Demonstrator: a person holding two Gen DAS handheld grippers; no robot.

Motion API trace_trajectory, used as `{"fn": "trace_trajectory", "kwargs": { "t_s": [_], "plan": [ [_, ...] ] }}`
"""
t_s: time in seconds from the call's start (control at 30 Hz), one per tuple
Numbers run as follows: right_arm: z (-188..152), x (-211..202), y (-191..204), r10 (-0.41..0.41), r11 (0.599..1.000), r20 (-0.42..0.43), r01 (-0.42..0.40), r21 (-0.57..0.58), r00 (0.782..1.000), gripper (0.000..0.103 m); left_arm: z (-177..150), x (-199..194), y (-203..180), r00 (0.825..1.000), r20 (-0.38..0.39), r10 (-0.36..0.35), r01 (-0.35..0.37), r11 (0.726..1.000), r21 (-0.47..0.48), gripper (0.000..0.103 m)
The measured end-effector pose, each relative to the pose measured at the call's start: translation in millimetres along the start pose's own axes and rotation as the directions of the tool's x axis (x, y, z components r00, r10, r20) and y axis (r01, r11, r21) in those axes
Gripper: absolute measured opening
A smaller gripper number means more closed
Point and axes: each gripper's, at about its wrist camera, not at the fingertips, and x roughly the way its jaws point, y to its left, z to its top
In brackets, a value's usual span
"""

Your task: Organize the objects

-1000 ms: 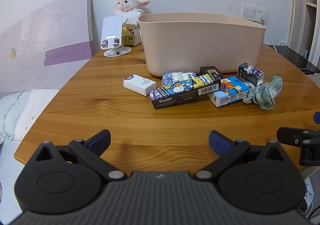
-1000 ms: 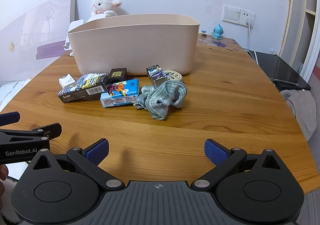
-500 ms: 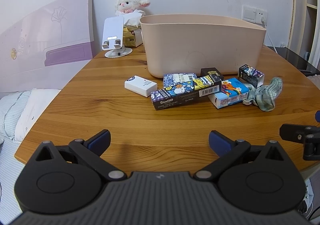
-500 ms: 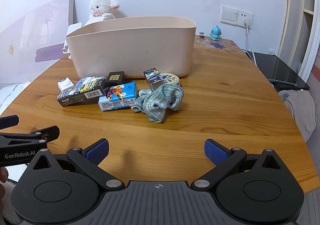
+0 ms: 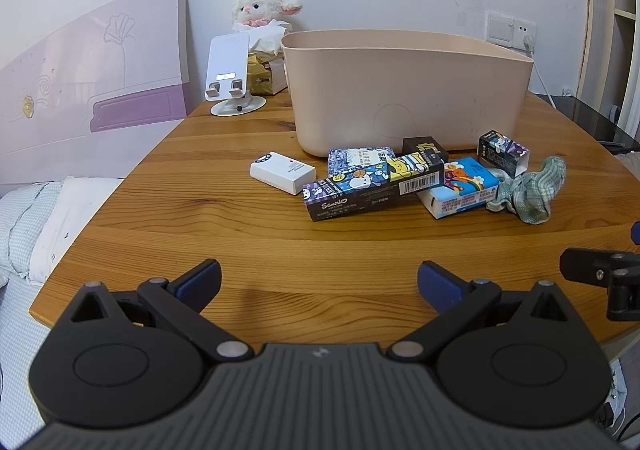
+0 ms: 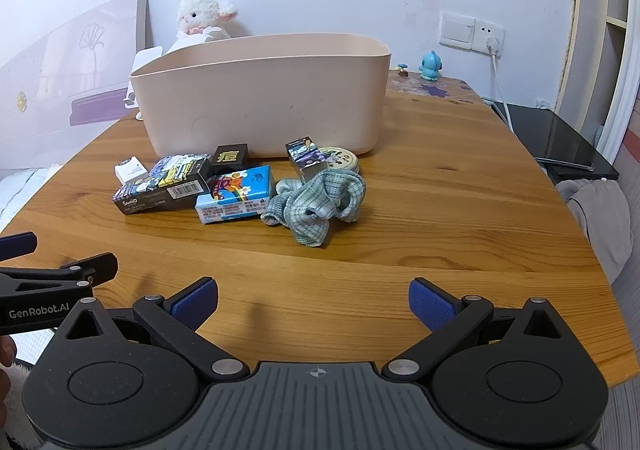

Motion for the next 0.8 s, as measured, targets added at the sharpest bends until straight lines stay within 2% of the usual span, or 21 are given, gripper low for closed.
{"fn": "trace_trajectory", "kwargs": {
  "t_s": [0.8],
  "plan": [
    [2.2, 0.2, -0.6, 0.018, 1.000, -0.006, -0.018, 0.008, 1.000, 0.103, 0.4, -1.2, 0.1, 1.000, 0.003, -0.002, 0.002, 1.000, 0.000, 0.103]
  ]
}}
